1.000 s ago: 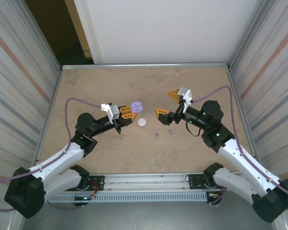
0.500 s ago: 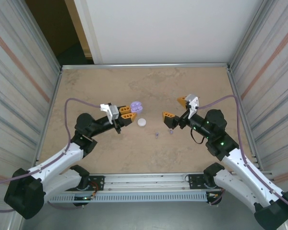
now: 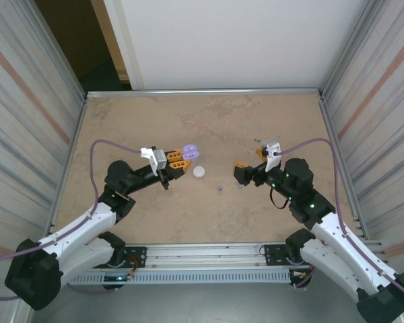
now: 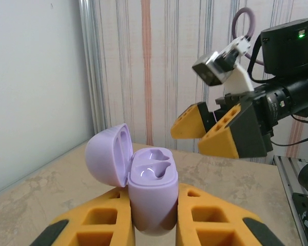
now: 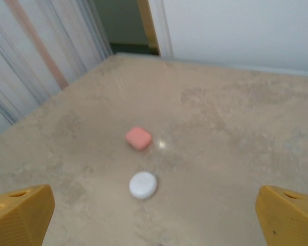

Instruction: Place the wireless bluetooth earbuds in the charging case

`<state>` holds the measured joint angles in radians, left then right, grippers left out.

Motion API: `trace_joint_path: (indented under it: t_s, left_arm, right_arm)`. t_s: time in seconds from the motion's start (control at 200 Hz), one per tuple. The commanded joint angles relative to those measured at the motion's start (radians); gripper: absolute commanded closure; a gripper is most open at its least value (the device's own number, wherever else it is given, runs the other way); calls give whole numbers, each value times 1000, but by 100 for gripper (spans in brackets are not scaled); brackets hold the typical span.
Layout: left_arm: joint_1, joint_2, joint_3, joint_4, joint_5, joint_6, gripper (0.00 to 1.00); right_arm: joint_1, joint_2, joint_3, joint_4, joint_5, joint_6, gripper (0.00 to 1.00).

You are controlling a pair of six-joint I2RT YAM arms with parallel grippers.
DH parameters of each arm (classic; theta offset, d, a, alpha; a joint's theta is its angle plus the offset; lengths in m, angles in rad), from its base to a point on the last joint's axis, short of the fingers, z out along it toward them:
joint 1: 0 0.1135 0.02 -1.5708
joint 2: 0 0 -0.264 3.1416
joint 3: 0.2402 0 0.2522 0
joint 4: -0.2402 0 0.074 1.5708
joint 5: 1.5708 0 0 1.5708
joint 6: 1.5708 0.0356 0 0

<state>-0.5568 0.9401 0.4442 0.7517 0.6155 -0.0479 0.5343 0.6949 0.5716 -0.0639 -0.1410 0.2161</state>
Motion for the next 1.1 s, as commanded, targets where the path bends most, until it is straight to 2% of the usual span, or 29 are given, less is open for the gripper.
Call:
trace_joint_path:
  t_s: [0.0, 0.386, 0.722, 1.097]
  left_arm:
    - [-6, -31, -5, -2, -11, 17, 100]
    - [-5, -67, -13, -54, -20, 29, 100]
    - [-5, -99, -25, -84, -39, 41, 100]
    - [-5, -104, -32, -94, -48, 45, 100]
  right_arm:
    - [-12, 47, 69, -137, 19, 61, 1]
    - [-22, 331, 260, -391, -98, 186, 0]
    - [-26, 642, 445, -541, -228, 234, 25]
    - [11, 843, 512, -591, -200, 260, 36]
